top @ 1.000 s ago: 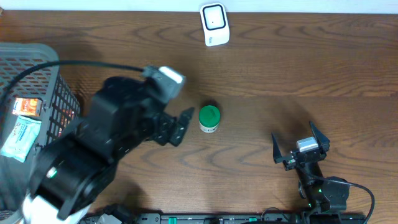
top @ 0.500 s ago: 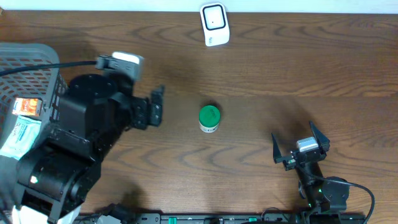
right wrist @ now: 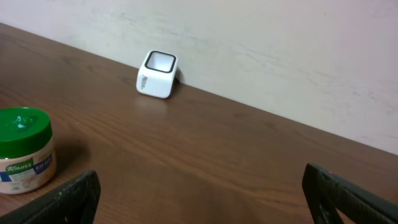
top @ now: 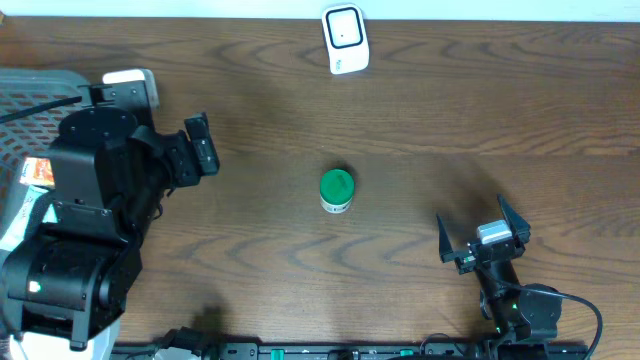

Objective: Scan the item barcode
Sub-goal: 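Release the jar and move the left gripper back into the basket, then grasp the pale green wipes pack in the basket with the left gripper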

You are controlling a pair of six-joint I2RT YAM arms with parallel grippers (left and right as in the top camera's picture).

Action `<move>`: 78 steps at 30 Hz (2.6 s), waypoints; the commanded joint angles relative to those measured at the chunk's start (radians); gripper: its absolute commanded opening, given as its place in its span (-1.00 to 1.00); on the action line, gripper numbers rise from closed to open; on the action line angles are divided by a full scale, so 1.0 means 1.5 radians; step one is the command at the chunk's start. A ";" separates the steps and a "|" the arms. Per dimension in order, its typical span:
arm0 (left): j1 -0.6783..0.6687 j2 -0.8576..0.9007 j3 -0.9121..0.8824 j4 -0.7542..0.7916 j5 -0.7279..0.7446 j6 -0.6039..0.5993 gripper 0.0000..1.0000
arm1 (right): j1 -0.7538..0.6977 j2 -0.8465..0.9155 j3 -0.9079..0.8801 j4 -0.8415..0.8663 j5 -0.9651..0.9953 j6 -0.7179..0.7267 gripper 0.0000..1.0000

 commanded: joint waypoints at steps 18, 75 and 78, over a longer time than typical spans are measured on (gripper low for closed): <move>0.213 -0.009 0.130 0.035 -0.008 -0.053 0.91 | -0.004 0.001 -0.001 -0.003 0.001 0.010 0.99; 0.748 0.405 -0.164 0.028 0.091 -0.220 0.91 | -0.004 0.001 -0.001 -0.003 0.001 0.010 0.99; 0.771 0.405 -0.206 0.097 0.176 -0.187 0.91 | -0.004 0.001 -0.001 -0.003 0.001 0.010 0.99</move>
